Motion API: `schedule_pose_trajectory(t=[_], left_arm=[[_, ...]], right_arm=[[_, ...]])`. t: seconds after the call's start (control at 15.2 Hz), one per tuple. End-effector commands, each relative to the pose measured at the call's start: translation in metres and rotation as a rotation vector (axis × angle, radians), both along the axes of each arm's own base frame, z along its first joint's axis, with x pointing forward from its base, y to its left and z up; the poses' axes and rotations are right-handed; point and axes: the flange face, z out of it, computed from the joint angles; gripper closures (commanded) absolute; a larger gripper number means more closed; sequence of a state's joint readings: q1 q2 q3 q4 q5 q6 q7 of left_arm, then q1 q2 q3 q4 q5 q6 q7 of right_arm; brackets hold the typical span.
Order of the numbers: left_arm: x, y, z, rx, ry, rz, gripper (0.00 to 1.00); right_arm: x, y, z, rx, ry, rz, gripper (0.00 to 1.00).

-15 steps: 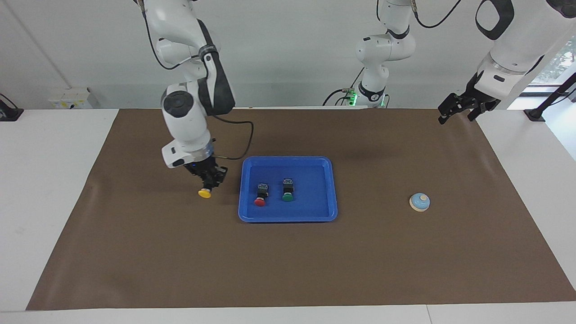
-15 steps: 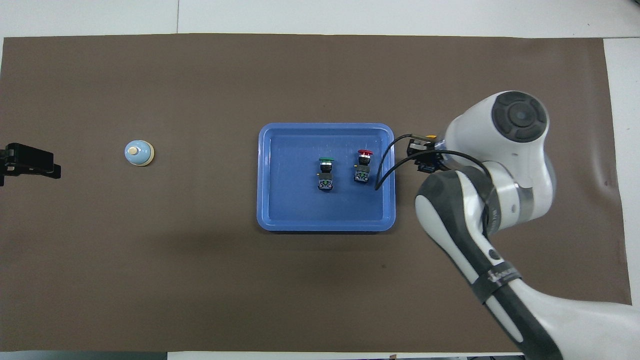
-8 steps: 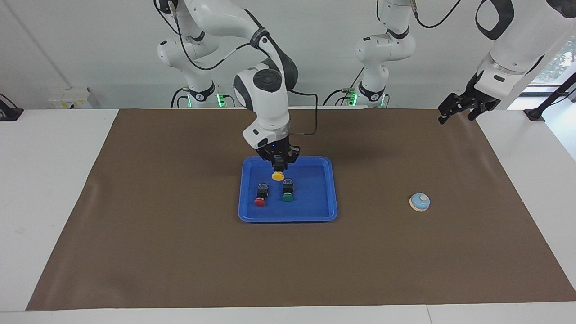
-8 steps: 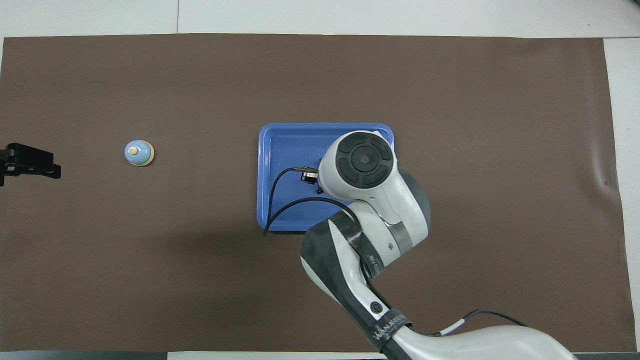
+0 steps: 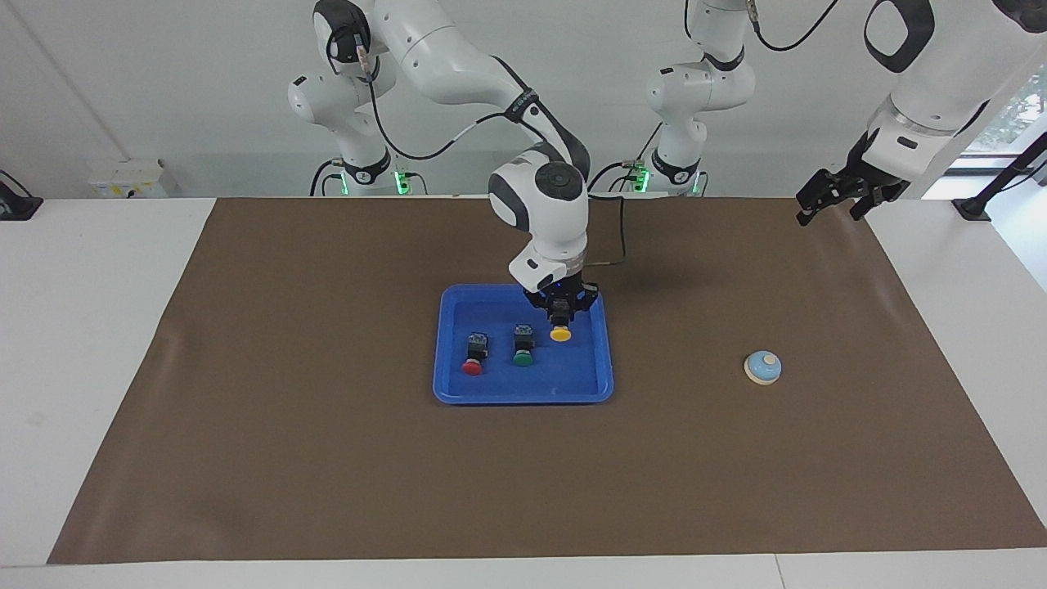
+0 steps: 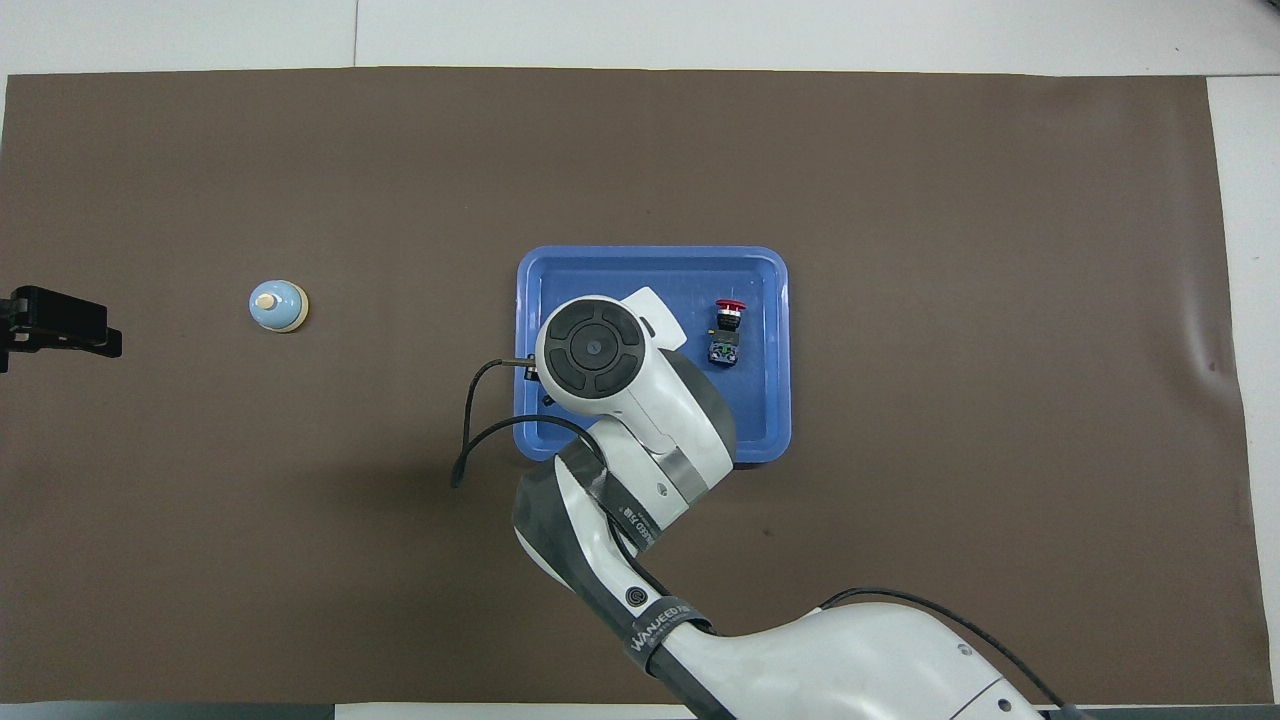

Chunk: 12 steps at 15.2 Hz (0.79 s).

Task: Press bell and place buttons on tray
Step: 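Carry the yellow button into the tray and release it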

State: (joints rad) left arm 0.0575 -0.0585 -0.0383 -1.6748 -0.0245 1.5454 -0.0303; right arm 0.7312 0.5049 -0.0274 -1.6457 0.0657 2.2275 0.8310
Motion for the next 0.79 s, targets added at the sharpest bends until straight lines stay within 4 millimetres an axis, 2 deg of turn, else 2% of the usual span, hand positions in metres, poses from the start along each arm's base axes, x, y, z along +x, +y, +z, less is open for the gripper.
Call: schedule_pose_trajectory(t=[0.0,0.2,0.39,0.46,0.52,0.66,0.72], left_arm=[[-0.005,0.001,0.003,0.022,0.002,-0.001,0.0],[-0.005,0.001,0.003,0.022,0.002,-0.001,0.0],[-0.005,0.0,0.003,0.022,0.002,-0.003,0.0],[-0.005,0.0,0.003,0.022,0.002,-0.003,0.0],[-0.005,0.001,0.003,0.022,0.002,-0.001,0.0],[-0.005,0.001,0.003,0.022,0.002,-0.001,0.0],[-0.005,0.001,0.003,0.022,0.002,-0.001,0.0]], right_arm=[[-0.009,0.008,-0.017,0.008,-0.019,0.006,1.0],[-0.014,0.002,-0.033,0.003,-0.028,0.014,1.0],[-0.009,-0.003,-0.032,0.004,-0.027,0.001,1.0],[-0.008,-0.004,-0.032,0.003,-0.026,0.0,0.73],[-0.008,-0.004,-0.031,0.0,-0.022,-0.004,0.01],[-0.01,-0.001,-0.025,-0.016,0.007,-0.025,0.0],[-0.006,0.0,-0.015,-0.027,0.022,-0.052,0.0]])
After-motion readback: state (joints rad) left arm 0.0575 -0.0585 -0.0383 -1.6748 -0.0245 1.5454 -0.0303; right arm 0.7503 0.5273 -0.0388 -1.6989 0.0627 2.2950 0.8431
